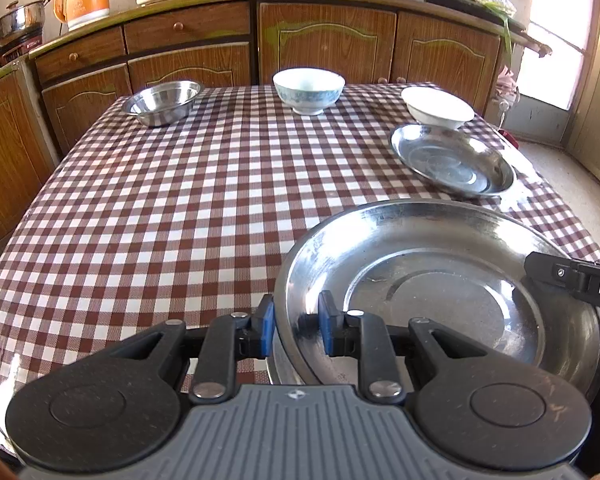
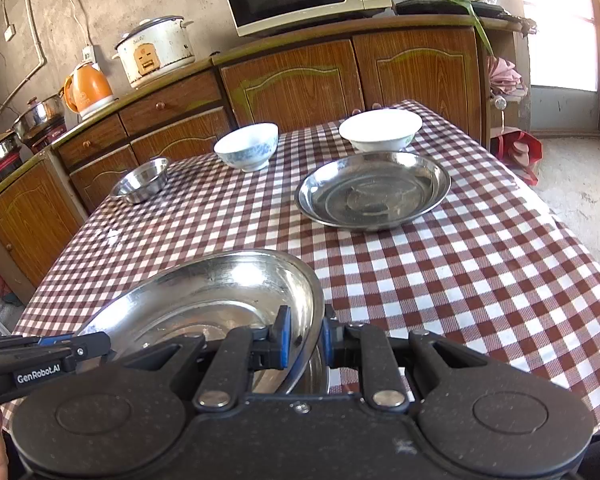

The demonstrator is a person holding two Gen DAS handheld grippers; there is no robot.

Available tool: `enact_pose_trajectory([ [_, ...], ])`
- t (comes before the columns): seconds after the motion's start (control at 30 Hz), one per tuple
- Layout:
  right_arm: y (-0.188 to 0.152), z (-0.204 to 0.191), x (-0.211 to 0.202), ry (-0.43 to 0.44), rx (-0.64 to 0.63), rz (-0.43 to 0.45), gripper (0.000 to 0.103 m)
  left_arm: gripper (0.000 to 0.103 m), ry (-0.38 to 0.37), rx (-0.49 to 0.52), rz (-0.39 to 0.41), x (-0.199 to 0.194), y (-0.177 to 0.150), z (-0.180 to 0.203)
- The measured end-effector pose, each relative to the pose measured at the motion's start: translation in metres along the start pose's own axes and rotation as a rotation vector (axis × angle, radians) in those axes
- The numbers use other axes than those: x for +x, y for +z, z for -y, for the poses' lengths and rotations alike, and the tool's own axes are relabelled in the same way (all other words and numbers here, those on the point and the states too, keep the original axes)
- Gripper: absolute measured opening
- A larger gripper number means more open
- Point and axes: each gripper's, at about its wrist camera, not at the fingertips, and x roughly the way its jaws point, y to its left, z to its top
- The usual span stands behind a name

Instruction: Organize plates and bowls

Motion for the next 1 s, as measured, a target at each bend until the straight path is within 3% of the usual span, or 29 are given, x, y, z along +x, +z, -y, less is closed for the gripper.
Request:
enact_pose_trajectory([
  [1.0,-0.020,-0.004,0.028,-0.032,-0.020,-0.073,0.021,0.024,0.019,0.021,-0.037,0.022,-0.014,-0.003],
])
